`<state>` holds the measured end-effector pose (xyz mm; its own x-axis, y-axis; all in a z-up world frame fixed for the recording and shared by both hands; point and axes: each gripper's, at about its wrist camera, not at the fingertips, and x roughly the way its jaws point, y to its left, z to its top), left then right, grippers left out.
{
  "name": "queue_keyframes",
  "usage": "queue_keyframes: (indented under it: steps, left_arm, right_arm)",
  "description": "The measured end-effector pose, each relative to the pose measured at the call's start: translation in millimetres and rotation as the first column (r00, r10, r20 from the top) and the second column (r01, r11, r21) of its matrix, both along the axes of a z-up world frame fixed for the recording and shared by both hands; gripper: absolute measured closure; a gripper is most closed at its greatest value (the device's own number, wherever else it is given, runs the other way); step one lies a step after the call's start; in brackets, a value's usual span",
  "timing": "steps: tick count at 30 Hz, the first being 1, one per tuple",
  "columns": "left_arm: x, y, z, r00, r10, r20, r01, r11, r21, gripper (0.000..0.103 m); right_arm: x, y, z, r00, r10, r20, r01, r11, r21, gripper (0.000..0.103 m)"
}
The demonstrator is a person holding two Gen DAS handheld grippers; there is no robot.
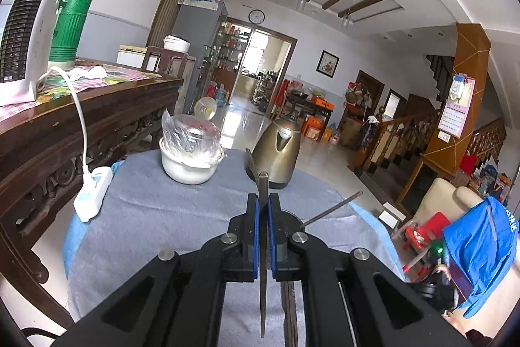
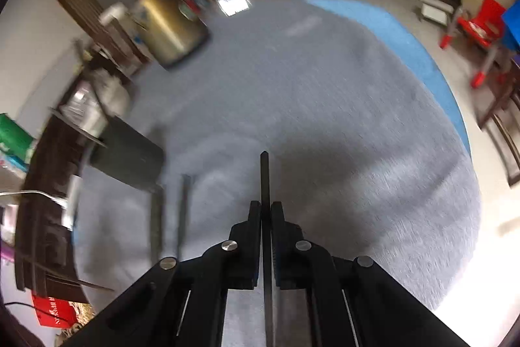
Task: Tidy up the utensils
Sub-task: 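Lower both chopsticks into the holder cup and open both grippers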
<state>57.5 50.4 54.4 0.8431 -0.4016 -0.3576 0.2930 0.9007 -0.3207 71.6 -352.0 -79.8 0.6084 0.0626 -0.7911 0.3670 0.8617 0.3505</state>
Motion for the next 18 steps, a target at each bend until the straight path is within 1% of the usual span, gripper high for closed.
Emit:
queue_keyframes:
  steps: [1, 4, 6, 8, 11, 12, 13, 15, 18]
  left_arm:
    - [-0.1, -1.5, -0.2, 1.0, -0.002, -0.002, 0.002, 1.0, 0.002, 0.098]
    - [-1.7, -9.6, 1.7, 1.0, -0.01, 0.004, 0.01, 1.0, 0.017, 0.098]
    - [-0.2, -15.5, 5.1, 1.0, -0.014, 0.013, 0.014, 0.999, 0.033, 0.098]
    - [6.7, -17.0, 9.8, 1.0, -0.026, 0.015, 0.026, 0.999, 0.026, 0.098]
    - [20.6, -17.7, 21.8, 0.999, -0.026, 0.037, 0.026, 1.0, 0.012, 0.098]
    - [25.2, -18.2, 26.0, 0.999, -0.025, 0.046, 0.024, 1.0, 0.007, 0.098]
    - [30.9, -18.4, 31.0, 0.998, -0.022, 0.056, 0.022, 1.0, 0.002, 0.098]
    - [42.2, -20.1, 41.6, 0.996, -0.018, 0.083, 0.018, 1.0, -0.007, 0.098]
    - [57.4, -26.2, 56.6, 0.99, -0.012, 0.14, 0.015, 1.0, -0.022, 0.098]
  right_arm:
    - [-2.2, 1.0, 4.8, 0.999, 0.013, 0.034, -0.014, 1.0, 0.003, 0.097]
    - [-5.6, 1.1, 10.8, 0.993, 0.032, 0.116, -0.039, 0.998, 0.057, 0.097]
    - [-3.7, 5.9, 21.6, 0.98, 0.053, 0.19, -0.066, 0.996, 0.063, 0.097]
    - [-4.6, 19.4, 33.8, 0.963, 0.077, 0.259, -0.096, 0.993, 0.062, 0.097]
    - [-4.9, 33.9, 67.3, 0.918, 0.113, 0.381, -0.135, 0.99, 0.031, 0.097]
    - [-3.9, 40.6, 81.1, 0.894, 0.128, 0.43, -0.149, 0.989, 0.014, 0.097]
    - [-3.0, 45.6, 90.4, 0.878, 0.138, 0.458, -0.156, 0.988, 0.002, 0.097]
    - [-0.8, 58.1, 113.0, 0.834, 0.159, 0.529, -0.171, 0.985, -0.026, 0.097]
    - [9.7, 78.0, 138.1, 0.77, 0.183, 0.612, -0.16, 0.983, -0.093, 0.097]
